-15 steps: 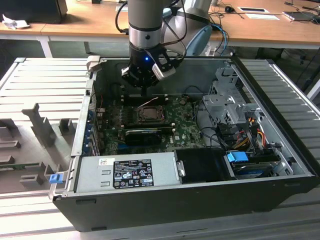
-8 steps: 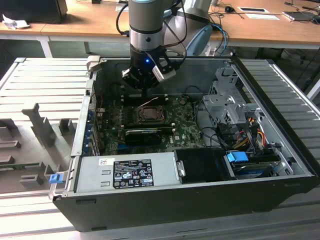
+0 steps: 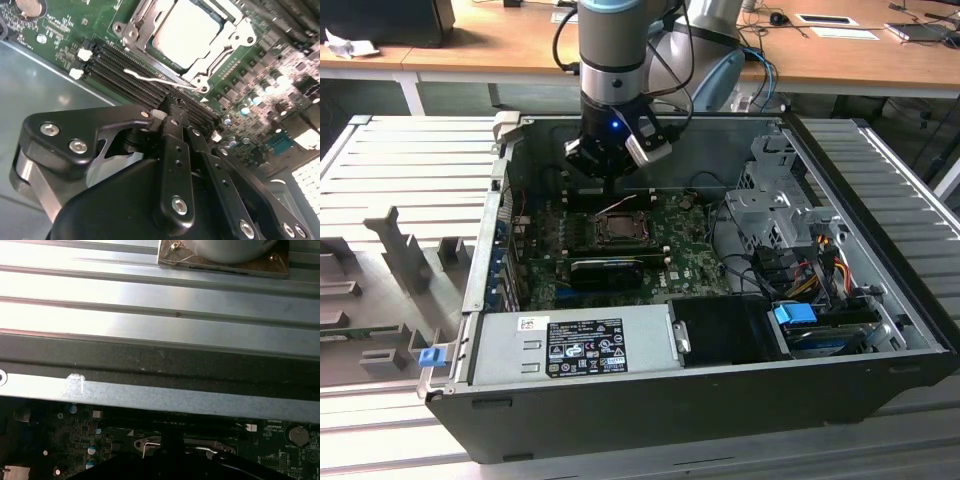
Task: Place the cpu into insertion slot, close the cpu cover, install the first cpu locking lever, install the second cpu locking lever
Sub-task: 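Install the first cpu locking lever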
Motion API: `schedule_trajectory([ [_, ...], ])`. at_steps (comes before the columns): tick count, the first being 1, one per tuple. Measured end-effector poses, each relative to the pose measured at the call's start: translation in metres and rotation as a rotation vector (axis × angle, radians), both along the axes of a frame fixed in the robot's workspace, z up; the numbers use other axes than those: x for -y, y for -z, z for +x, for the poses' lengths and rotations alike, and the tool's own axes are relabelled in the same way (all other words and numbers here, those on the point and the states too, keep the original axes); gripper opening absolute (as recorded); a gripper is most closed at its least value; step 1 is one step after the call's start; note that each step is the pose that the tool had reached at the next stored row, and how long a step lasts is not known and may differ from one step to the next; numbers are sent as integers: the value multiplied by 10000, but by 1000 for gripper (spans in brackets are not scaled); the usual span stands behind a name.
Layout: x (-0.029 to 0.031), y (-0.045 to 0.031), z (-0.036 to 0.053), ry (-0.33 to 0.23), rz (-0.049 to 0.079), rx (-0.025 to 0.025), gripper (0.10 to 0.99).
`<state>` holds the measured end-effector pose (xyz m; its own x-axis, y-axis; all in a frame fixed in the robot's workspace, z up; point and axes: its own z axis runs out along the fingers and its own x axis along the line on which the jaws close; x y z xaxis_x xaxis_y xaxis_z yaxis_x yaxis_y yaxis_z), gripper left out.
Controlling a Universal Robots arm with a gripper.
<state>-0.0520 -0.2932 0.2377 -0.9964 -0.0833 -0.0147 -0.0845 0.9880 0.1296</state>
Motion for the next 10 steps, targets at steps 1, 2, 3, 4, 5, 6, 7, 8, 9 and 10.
schedule_trajectory([
  [1,-1,12,2,0,30,3,106],
  [2,0,22,6,0,30,2,106],
  [3,0,33,10,-2,28,0,106],
  [4,0,53,26,-12,28,0,106],
  [5,0,68,40,-55,27,1,106],
  [6,0,74,44,-148,27,1,106],
  [7,0,80,49,-274,27,0,106],
  [8,0,85,57,-353,27,0,106],
  [9,0,90,75,-376,26,0,106],
  [10,0,93,92,-376,27,-2,106],
])
